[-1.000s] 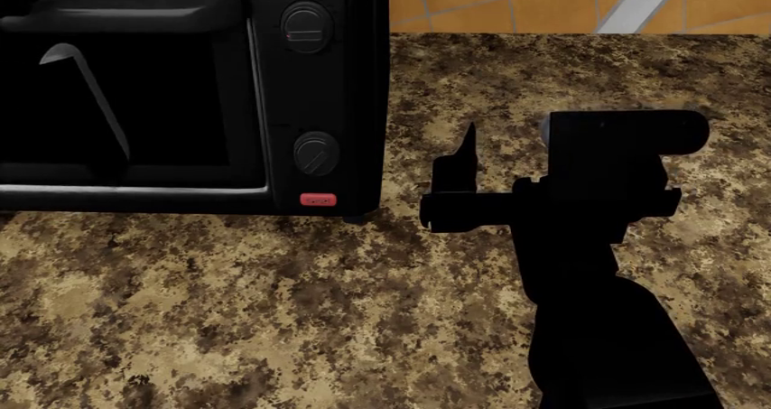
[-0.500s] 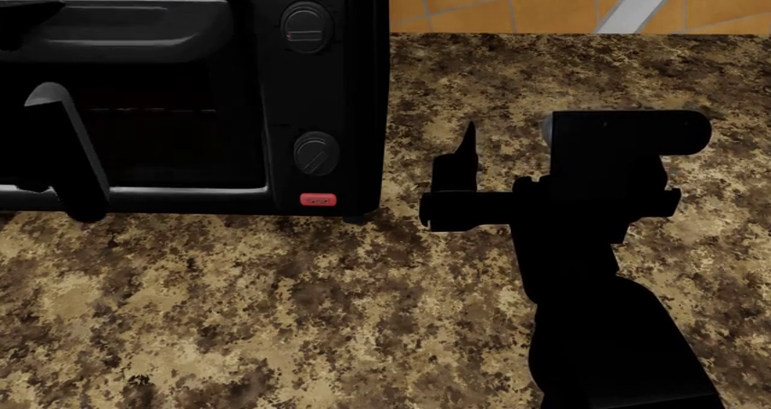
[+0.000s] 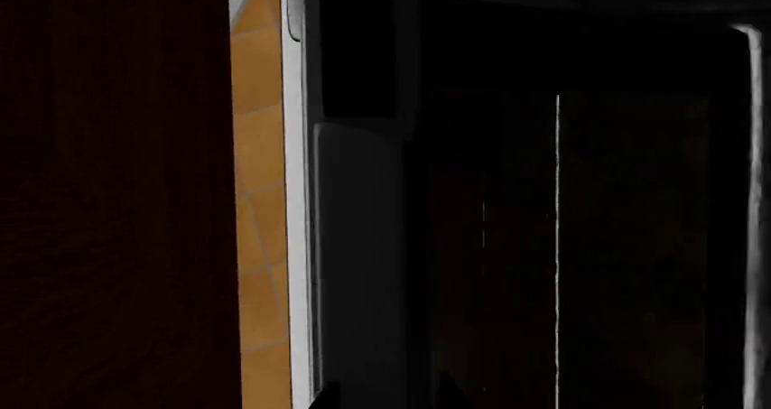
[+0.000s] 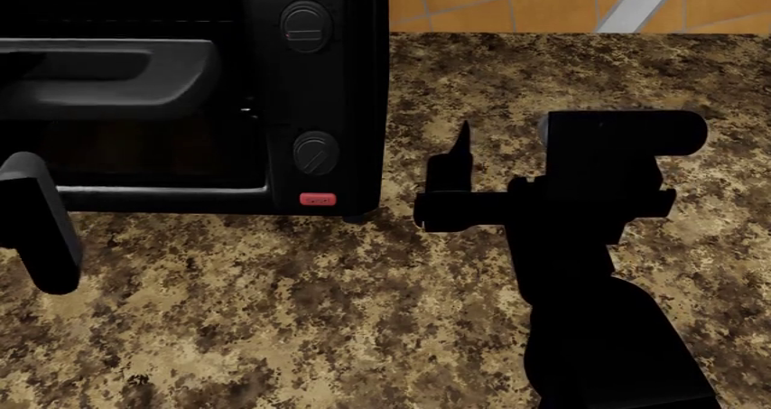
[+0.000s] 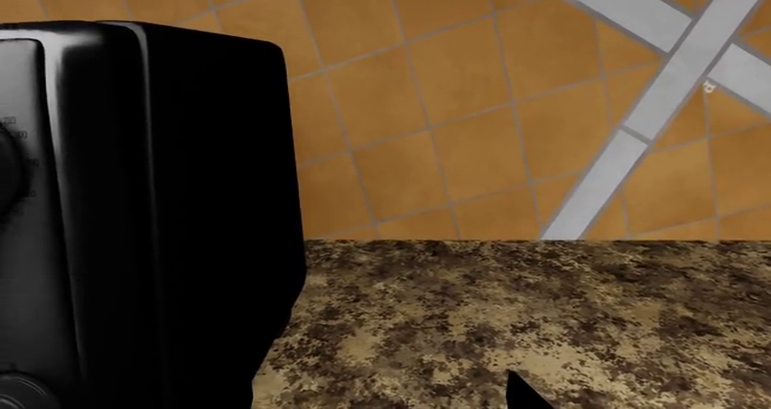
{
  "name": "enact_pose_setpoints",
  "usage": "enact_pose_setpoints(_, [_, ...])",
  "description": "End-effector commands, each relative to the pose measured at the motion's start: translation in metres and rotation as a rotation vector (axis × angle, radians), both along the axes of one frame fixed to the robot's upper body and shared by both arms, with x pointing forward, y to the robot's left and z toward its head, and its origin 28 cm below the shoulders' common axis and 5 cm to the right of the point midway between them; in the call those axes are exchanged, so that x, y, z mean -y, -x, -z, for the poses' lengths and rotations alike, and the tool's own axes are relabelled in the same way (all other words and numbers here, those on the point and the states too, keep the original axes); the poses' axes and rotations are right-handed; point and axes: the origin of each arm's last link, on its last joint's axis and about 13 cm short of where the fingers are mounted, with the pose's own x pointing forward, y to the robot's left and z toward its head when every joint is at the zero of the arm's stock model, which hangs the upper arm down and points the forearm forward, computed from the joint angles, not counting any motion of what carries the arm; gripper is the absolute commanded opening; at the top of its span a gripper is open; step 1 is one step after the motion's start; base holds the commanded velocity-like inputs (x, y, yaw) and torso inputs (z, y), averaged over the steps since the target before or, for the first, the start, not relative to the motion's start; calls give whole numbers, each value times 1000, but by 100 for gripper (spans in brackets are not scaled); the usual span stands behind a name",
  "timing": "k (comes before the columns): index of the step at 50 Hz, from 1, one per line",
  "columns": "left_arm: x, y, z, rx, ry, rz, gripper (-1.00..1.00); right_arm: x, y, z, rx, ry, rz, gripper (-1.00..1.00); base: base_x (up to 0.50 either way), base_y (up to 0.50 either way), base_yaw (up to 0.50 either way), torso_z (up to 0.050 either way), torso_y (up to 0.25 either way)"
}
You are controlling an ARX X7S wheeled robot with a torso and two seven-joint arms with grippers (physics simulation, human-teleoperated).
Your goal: Open the toaster oven door.
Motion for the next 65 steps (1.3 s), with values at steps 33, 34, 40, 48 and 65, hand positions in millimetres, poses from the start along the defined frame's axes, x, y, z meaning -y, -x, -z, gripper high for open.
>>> enact_pose_setpoints(33, [-8, 72, 47, -131, 83, 51, -100, -1, 2, -3, 11, -13, -5, 100, -2, 0, 3, 0, 3])
enact_pose_setpoints(34, [-8, 74, 48, -133, 79, 53, -100, -1, 3, -3, 12, -13, -6, 100, 0, 3, 4, 0, 11])
enact_pose_setpoints(40, [-8, 80, 57, -154, 83, 56, -100, 0, 4, -6, 14, -15, -5, 100, -4, 2, 4, 0, 4])
enact_pose_setpoints(48, [-7, 85, 67, -185, 94, 58, -100, 1, 4, -4, 9, -15, -3, 100, -14, 4, 10, 2, 10])
enact_pose_setpoints(65, [-6, 92, 94, -232, 104, 64, -100, 2, 3, 2, 3, -15, 1, 100, -17, 6, 18, 2, 11])
